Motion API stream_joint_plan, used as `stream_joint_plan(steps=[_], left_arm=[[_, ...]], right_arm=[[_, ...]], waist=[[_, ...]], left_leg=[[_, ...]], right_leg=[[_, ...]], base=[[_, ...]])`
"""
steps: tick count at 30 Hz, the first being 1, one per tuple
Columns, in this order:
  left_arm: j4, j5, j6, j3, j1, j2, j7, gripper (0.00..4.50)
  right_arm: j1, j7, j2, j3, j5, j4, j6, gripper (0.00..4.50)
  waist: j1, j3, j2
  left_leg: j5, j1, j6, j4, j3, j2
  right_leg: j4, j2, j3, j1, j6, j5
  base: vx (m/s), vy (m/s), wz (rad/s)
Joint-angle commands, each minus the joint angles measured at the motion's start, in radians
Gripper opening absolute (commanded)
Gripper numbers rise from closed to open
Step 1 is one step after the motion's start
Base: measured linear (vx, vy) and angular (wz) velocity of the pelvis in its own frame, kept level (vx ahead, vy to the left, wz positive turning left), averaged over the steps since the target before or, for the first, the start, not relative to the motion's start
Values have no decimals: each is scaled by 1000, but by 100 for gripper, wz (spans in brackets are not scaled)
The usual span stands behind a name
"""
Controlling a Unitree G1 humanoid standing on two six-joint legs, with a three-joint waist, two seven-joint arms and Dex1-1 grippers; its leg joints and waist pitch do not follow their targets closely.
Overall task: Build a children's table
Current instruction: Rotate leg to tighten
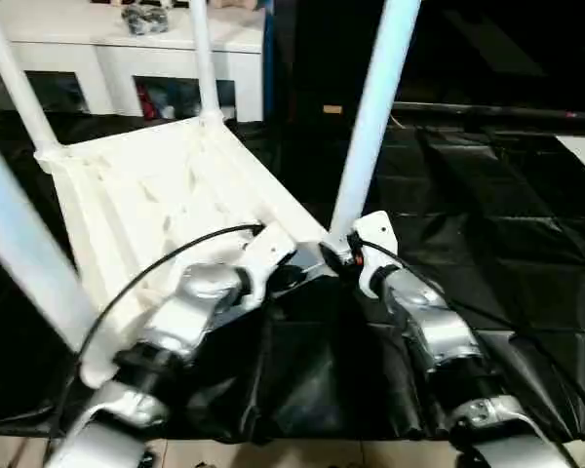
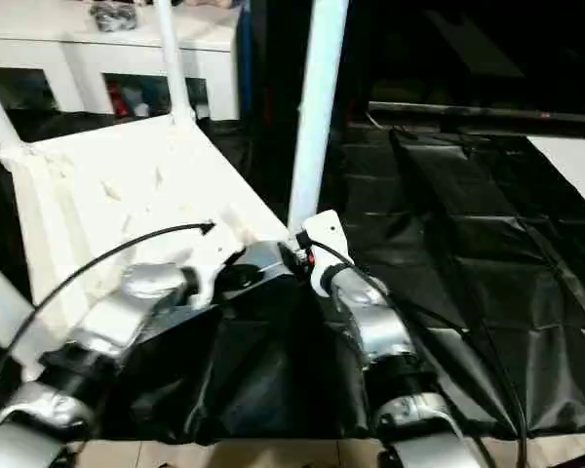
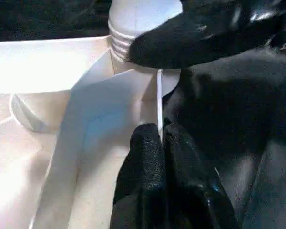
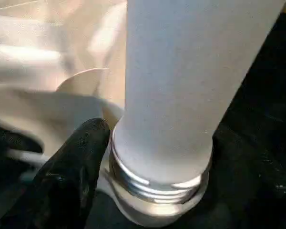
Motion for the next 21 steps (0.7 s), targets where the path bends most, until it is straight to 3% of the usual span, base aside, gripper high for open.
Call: stream_joint_plan(steps=[1,6,11,15,21], left_arm=[[-15,-39,-63,-8,10,11,-72,0],[-40,-95,-76,7,22,73,-220,0],[-45,-105,-92,-4,26,117,-309,0],[-39,-110,-103,-15,25,142,-367,0],[-11,-105,-115,-12,14,152,-382,0]], right_arm=[[0,123,-40,52,4,-49,-25,385],[2,292,-134,56,32,-69,-51,390],[-1,398,-176,70,43,-71,-65,390],[-7,459,-198,97,50,-64,-62,390],[-14,513,-191,101,55,-61,-58,374]], waist=[[5,-60,-3],[12,-61,-4],[18,-67,-1],[24,-66,-2],[29,-61,-7]], left_leg=[[-304,7,29,-72,-1,15],[-270,7,34,-69,3,18],[-200,3,48,-68,4,23],[-202,7,45,-69,7,23],[-238,8,28,-71,5,24]], right_leg=[[-86,-66,39,36,-121,-438],[-74,-66,44,38,-158,-382],[-52,-63,45,48,-211,-229],[-52,-64,45,47,-220,-229],[-59,-67,46,45,-194,-310]], base=[[0,0,0],[0,0,0],[0,0,0],[0,0,0],[0,0,0]])
